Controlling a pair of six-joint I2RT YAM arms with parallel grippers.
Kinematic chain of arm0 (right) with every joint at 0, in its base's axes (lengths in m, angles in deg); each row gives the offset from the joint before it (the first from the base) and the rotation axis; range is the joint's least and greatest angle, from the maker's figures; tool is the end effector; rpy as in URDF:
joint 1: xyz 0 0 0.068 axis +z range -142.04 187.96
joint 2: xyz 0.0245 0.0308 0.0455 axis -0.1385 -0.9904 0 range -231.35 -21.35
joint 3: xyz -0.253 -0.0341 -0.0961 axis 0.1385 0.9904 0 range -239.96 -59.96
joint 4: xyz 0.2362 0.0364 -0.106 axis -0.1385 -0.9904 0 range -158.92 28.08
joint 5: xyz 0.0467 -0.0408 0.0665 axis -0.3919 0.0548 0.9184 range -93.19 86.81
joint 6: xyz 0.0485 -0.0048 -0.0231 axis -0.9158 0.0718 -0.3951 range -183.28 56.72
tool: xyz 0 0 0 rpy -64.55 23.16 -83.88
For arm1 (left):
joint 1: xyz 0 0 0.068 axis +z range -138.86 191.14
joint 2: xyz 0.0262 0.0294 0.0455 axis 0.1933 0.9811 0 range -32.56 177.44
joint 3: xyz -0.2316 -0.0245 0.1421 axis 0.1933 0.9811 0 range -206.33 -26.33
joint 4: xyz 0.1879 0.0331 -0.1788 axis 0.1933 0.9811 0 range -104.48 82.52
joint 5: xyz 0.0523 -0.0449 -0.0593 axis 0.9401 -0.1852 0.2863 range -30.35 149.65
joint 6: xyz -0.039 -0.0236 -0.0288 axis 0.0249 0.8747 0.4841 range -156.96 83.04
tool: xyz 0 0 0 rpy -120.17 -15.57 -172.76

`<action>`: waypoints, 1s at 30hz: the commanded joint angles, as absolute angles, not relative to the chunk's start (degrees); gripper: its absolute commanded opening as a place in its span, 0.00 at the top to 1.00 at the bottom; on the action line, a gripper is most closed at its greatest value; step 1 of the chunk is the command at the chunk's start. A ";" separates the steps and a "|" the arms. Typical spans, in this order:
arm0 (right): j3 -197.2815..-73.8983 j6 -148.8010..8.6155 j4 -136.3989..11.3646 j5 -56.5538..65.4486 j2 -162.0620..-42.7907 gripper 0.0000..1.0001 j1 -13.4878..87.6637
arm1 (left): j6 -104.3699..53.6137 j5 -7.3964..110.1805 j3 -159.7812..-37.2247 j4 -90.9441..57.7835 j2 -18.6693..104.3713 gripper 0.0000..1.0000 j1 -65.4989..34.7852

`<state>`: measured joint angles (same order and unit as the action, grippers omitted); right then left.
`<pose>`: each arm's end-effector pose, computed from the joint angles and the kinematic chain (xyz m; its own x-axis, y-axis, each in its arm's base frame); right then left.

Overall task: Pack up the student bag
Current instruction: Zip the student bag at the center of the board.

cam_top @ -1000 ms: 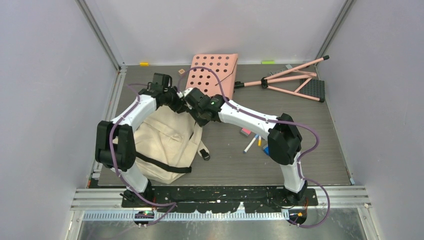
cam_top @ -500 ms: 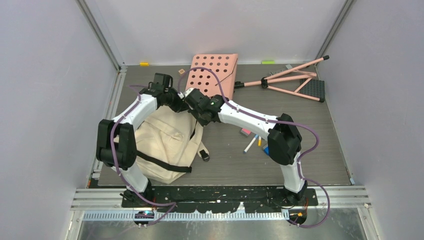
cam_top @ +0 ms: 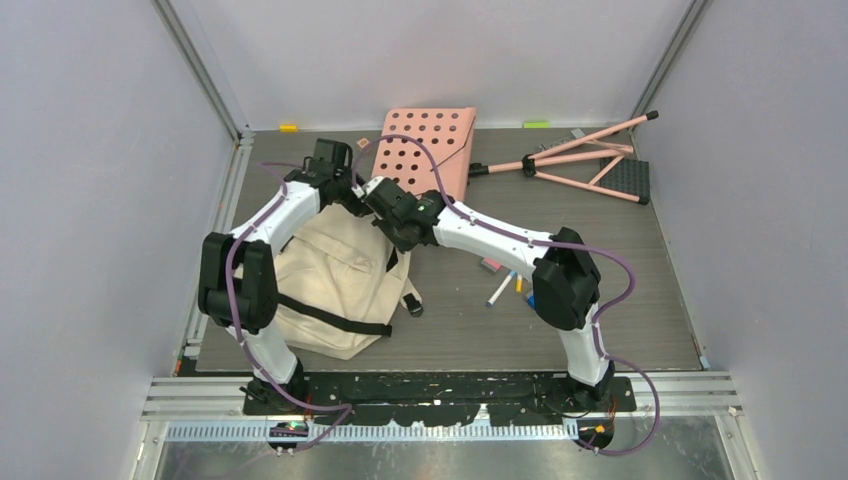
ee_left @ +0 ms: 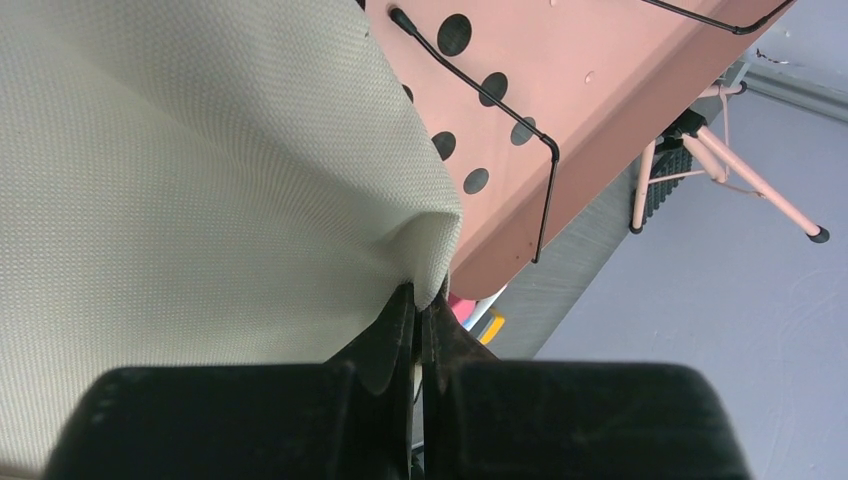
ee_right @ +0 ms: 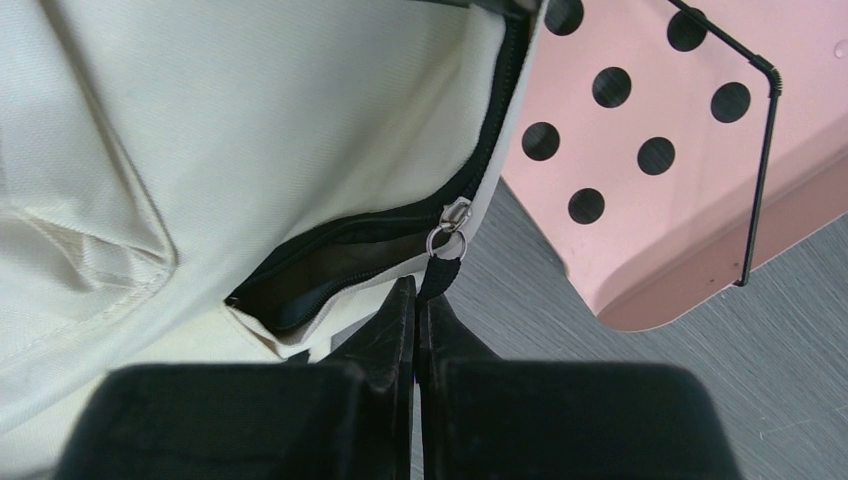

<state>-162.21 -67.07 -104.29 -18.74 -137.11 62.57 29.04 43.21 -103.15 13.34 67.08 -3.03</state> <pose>0.2672 0.3594 0.2627 -0.5246 -0.6284 -0.5744 -0.6651 0.7237 -0.1842 0.3678 -0.1033 0.2504 -0.6784 -0.7324 -0.0580 -0.5185 0.5333 -0.6684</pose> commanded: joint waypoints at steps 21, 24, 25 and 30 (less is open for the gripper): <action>-155.63 -73.69 -104.93 -26.43 -125.54 1.00 66.21 | 25.17 47.67 -114.28 2.74 66.97 1.00 4.00; -156.13 -74.20 -103.59 -24.54 -125.22 1.00 63.02 | 22.58 45.29 -113.70 5.78 65.15 0.94 4.02; -155.99 -73.63 -102.11 -22.75 -124.86 1.00 62.52 | 22.01 44.65 -113.00 6.52 64.63 0.91 4.02; -155.67 -70.72 -98.72 -17.29 -124.66 0.99 60.62 | 18.97 42.14 -110.36 11.06 62.58 0.77 3.25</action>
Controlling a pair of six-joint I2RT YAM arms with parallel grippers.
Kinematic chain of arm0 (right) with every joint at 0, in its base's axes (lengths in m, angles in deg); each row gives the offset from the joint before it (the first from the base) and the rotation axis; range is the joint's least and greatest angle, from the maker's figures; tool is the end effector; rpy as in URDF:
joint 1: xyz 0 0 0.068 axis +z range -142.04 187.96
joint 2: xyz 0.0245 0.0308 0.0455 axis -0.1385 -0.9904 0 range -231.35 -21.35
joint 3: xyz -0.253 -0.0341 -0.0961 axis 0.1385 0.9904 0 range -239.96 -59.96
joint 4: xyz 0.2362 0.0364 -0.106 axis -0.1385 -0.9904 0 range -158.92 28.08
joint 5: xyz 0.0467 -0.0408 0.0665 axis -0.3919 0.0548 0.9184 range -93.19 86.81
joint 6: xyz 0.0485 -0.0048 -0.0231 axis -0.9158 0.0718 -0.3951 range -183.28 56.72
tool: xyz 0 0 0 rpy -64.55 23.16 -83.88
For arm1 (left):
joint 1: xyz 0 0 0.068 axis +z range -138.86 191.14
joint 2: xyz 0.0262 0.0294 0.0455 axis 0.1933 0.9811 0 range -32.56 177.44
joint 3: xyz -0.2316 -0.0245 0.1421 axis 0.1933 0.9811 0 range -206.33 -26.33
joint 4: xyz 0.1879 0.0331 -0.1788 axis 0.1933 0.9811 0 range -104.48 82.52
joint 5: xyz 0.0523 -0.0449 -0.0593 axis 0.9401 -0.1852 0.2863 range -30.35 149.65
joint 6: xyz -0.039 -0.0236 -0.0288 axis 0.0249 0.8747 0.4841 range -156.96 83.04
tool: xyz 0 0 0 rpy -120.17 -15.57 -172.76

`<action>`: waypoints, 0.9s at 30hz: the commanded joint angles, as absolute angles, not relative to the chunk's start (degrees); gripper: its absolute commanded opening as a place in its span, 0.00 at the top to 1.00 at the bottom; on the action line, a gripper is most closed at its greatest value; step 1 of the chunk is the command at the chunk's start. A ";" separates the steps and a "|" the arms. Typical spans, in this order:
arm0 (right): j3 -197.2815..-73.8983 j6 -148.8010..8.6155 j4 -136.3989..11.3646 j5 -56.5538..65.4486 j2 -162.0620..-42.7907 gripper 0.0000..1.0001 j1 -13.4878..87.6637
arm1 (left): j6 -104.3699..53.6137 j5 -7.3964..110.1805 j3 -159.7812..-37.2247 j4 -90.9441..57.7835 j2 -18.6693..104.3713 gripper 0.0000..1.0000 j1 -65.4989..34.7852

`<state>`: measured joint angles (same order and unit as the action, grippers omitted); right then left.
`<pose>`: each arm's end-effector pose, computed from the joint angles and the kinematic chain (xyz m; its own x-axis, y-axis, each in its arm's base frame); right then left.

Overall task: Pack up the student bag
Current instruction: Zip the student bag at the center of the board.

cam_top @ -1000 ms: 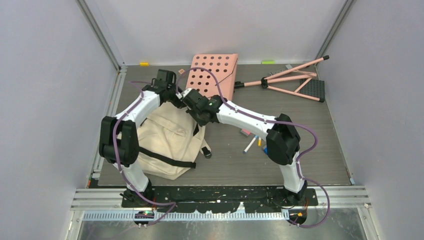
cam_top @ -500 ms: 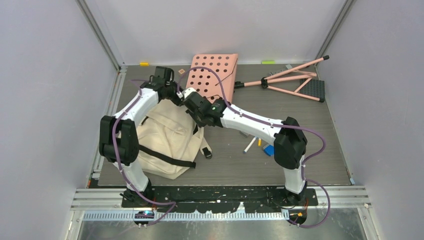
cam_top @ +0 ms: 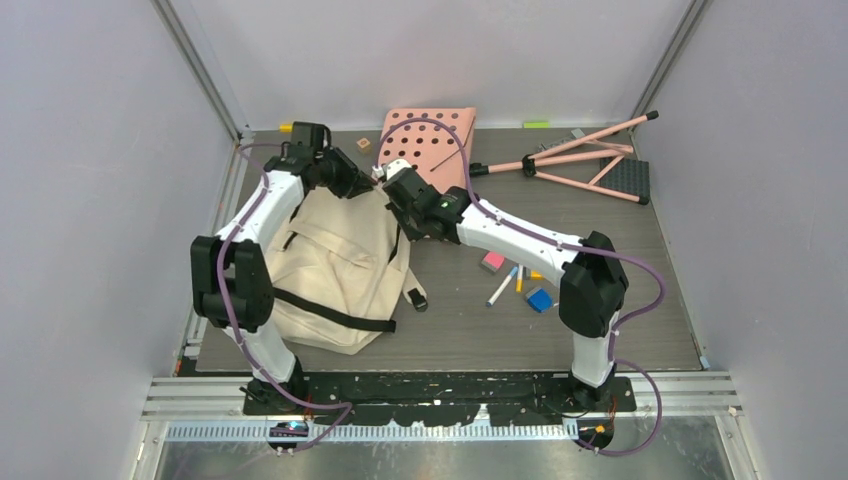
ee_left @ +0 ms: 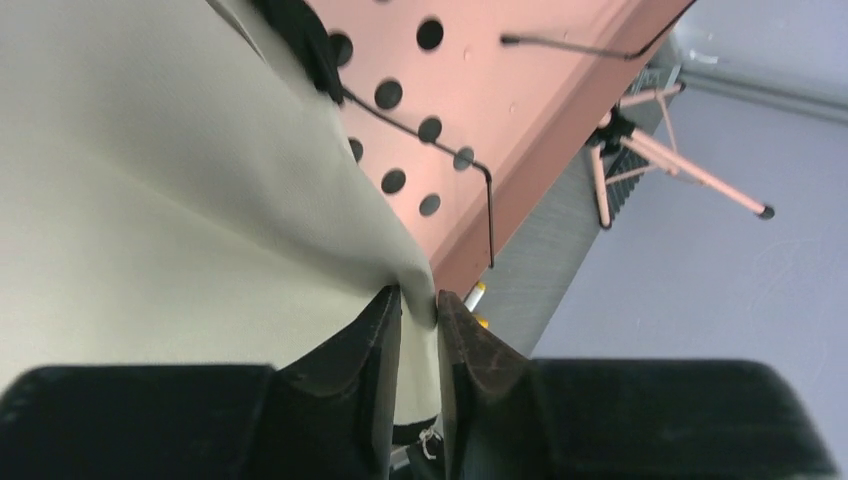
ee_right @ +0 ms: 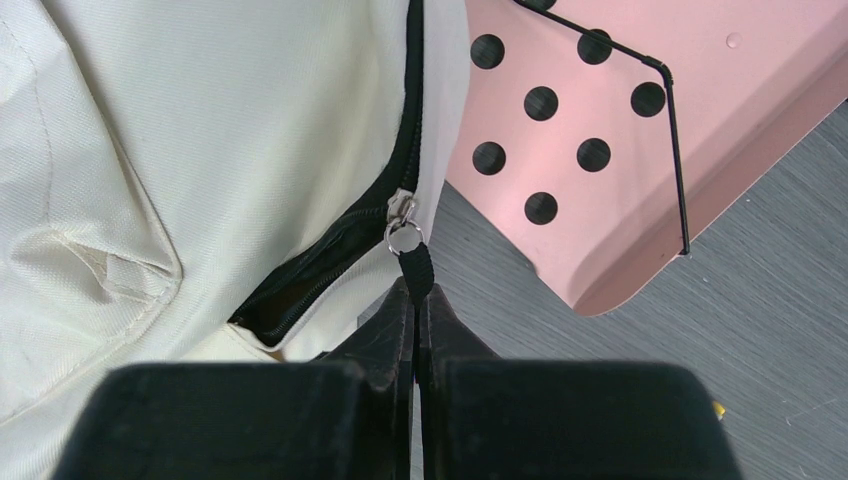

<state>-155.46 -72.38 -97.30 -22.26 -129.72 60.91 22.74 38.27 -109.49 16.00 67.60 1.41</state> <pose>0.2667 0.3338 0.2876 -0.5425 -0.4703 -0.6961 -0.5443 0.8279 -0.1352 0.3830 -0.0789 0.2801 -0.7121 -0.6936 -0.1090 -0.4252 0.5496 -0.7191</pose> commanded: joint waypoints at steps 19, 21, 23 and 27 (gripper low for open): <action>-150.90 -71.66 -95.06 -17.62 -121.70 1.00 60.34 | 19.77 36.43 -106.92 17.30 63.29 0.44 -5.48; -150.70 -71.90 -95.11 -17.66 -121.59 0.99 60.34 | 19.52 37.00 -107.06 17.69 63.61 0.46 -6.40; -150.42 -72.16 -95.14 -17.80 -121.48 1.00 60.34 | 19.07 37.17 -107.18 18.65 63.82 0.48 -6.96; -149.75 -72.56 -95.04 -18.26 -121.03 1.00 60.37 | 18.50 38.21 -106.08 20.10 63.01 0.59 -7.61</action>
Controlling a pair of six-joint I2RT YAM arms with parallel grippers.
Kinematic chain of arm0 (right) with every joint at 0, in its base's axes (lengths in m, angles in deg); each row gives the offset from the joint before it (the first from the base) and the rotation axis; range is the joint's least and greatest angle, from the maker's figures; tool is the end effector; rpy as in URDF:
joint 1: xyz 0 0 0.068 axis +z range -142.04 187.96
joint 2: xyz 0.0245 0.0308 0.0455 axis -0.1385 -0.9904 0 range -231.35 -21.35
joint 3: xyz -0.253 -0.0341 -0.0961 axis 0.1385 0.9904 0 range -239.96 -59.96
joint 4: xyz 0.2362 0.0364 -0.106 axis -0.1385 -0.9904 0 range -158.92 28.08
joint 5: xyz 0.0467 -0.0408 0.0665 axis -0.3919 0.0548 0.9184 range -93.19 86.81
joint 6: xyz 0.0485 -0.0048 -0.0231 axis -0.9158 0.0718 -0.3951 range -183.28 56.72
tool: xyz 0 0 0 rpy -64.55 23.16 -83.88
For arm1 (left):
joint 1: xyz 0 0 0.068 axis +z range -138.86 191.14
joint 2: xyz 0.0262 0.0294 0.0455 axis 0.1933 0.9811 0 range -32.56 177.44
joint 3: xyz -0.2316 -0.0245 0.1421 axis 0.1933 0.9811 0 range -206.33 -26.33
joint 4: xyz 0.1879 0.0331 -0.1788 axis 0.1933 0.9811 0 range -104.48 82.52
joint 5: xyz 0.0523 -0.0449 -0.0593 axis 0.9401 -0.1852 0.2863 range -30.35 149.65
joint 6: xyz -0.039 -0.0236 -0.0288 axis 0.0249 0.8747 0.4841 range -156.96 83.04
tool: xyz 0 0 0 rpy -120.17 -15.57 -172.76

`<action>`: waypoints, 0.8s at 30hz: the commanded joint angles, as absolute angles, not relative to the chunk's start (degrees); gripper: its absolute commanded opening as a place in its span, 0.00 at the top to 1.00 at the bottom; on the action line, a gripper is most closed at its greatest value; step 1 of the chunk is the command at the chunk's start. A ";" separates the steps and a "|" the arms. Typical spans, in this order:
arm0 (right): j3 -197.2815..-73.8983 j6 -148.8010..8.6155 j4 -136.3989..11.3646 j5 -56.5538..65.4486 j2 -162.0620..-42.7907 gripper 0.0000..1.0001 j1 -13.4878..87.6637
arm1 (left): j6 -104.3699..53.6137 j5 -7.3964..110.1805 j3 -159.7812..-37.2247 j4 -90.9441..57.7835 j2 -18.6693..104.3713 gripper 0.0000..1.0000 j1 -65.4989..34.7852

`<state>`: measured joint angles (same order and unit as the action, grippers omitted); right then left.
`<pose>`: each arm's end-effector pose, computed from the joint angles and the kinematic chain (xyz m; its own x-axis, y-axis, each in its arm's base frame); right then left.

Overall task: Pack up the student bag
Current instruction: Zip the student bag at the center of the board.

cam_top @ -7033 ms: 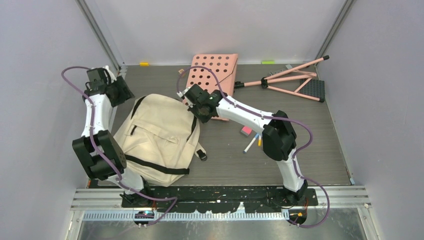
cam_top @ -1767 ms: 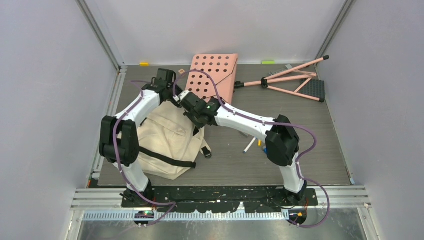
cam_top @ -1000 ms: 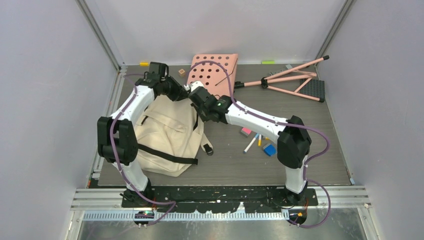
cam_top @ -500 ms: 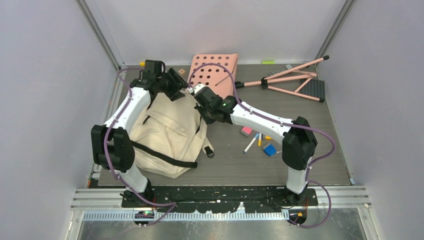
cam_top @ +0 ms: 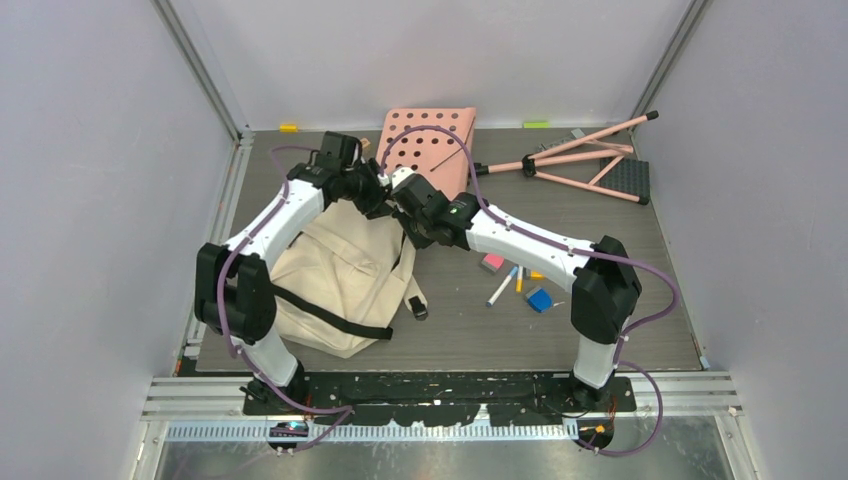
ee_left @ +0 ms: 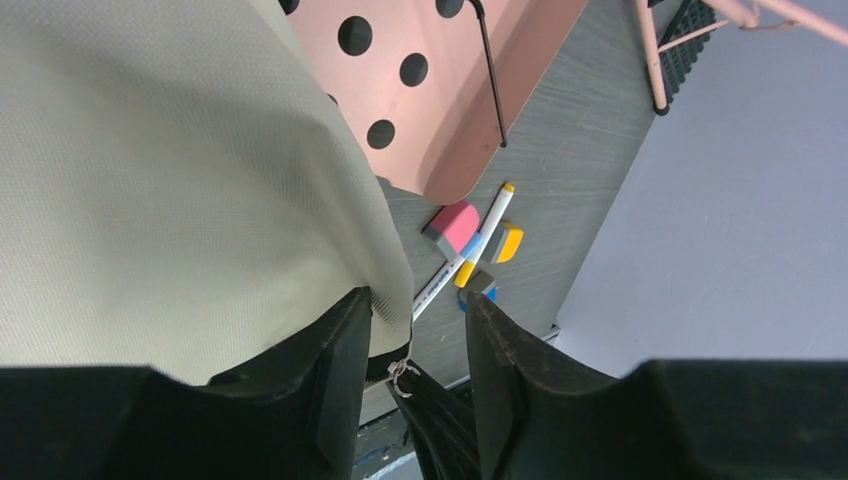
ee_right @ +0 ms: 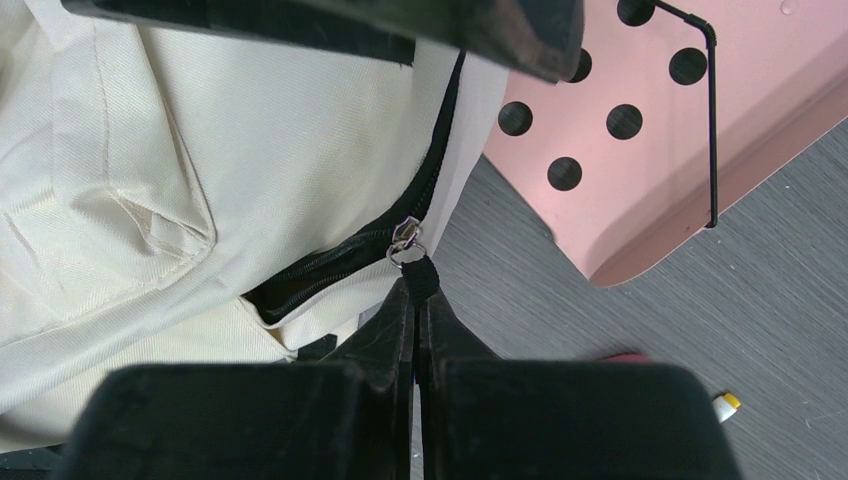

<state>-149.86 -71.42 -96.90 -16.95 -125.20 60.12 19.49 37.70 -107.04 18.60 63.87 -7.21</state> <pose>0.2563 0.3160 0.2871 -0.5529 -0.4875 -0.6758 -0.5990 0.7963 -0.0844 0.3490 -0.1299 0.2867 -0.8328 -0.5381 -0.1297 -0.3046 0.6411 -0.7044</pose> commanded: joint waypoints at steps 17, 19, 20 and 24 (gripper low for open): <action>-151.31 -72.70 -96.78 -17.80 -122.84 0.99 60.63 | 17.89 36.45 -106.22 21.03 64.32 0.89 -10.99; -151.62 -72.43 -97.34 -18.07 -122.96 0.99 61.05 | 17.96 36.41 -106.69 20.58 64.51 0.95 -11.01; -151.71 -72.38 -97.67 -18.24 -123.06 0.99 61.27 | 18.05 36.49 -106.86 20.20 64.41 0.98 -11.01; -151.57 -71.80 -98.59 -18.98 -123.61 0.99 63.81 | 18.07 37.55 -108.06 18.59 64.44 1.00 -11.01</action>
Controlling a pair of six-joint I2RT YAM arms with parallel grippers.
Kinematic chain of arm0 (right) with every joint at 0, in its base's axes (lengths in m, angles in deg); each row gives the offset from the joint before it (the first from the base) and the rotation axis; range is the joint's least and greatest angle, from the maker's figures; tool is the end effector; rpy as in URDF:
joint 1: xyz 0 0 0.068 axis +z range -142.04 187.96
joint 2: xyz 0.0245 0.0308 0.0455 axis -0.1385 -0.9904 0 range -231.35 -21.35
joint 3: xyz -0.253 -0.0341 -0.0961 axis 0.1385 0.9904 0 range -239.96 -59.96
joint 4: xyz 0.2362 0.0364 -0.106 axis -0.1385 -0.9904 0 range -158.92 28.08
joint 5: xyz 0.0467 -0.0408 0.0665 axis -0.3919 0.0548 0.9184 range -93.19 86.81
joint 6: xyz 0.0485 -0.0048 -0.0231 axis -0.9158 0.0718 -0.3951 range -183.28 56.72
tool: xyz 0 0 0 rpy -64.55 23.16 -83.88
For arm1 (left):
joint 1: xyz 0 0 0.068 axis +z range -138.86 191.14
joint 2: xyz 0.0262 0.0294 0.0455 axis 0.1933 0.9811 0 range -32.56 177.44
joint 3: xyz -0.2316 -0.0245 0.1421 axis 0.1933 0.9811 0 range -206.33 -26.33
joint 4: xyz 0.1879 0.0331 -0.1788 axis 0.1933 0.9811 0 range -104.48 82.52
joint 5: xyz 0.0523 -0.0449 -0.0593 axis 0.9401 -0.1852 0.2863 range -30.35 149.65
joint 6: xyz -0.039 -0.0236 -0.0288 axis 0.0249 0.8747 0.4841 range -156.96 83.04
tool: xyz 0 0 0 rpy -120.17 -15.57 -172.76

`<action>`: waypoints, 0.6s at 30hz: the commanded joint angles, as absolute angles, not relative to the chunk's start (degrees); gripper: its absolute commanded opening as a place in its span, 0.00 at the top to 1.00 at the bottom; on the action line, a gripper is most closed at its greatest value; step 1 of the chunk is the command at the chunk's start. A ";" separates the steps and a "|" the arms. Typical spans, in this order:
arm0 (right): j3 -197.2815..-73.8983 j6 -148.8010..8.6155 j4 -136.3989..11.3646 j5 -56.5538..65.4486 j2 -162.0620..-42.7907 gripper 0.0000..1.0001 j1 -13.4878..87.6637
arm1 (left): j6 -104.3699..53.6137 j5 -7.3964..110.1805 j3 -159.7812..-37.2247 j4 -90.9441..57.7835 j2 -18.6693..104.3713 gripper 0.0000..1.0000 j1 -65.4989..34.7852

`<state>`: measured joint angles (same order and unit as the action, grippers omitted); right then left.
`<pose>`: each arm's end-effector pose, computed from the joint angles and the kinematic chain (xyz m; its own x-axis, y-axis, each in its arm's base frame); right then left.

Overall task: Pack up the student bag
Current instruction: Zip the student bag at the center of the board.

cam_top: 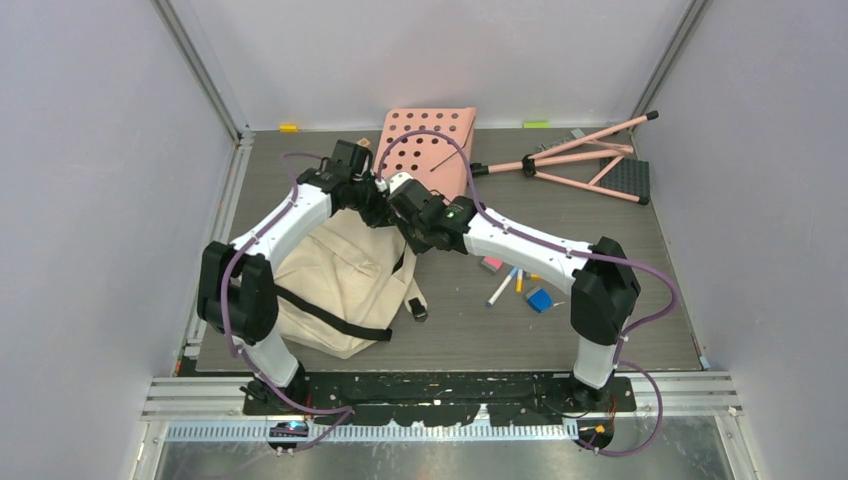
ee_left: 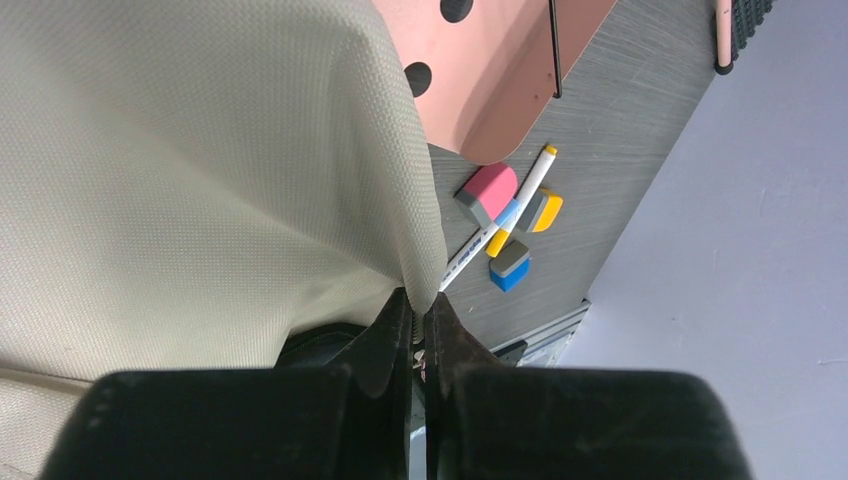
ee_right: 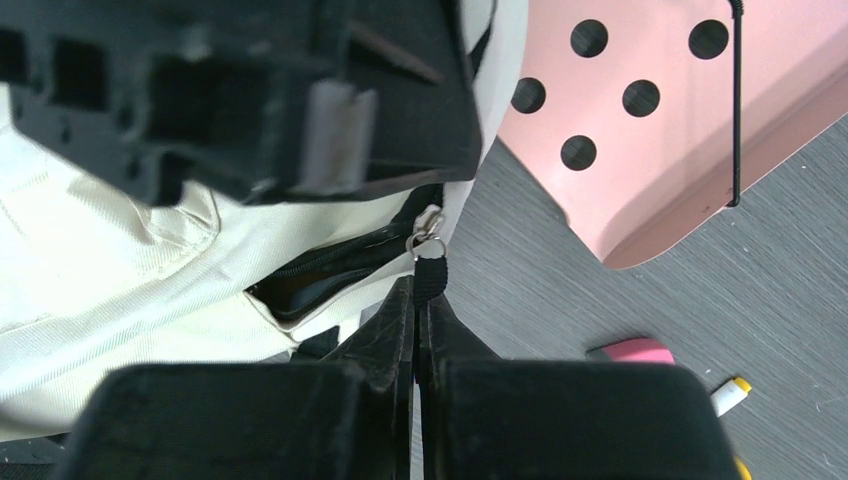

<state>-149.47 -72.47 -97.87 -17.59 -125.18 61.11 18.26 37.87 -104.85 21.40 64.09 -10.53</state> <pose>0.2499 0.3185 0.2839 -0.5639 -0.4943 -0.6615 -0.5974 0.7973 -0.0866 0.3343 -0.1471 0.2699 -0.8770 -0.4722 -0.0886 -0.3063 0.6917 -0.6540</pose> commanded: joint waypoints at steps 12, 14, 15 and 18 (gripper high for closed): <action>-147.95 -70.13 -101.56 -20.03 -123.13 1.00 70.88 | 18.41 39.24 -111.48 15.45 66.70 1.00 -9.25; -147.62 -70.29 -102.13 -19.47 -122.64 1.00 71.42 | 18.49 39.95 -111.74 14.88 66.81 1.00 -8.63; -147.60 -70.25 -102.54 -19.37 -122.32 1.00 71.64 | 18.50 40.29 -112.01 14.66 66.98 1.00 -8.37; -148.52 -69.95 -103.62 -19.30 -121.91 0.99 72.83 | 18.45 42.02 -113.16 14.45 67.29 1.00 -7.71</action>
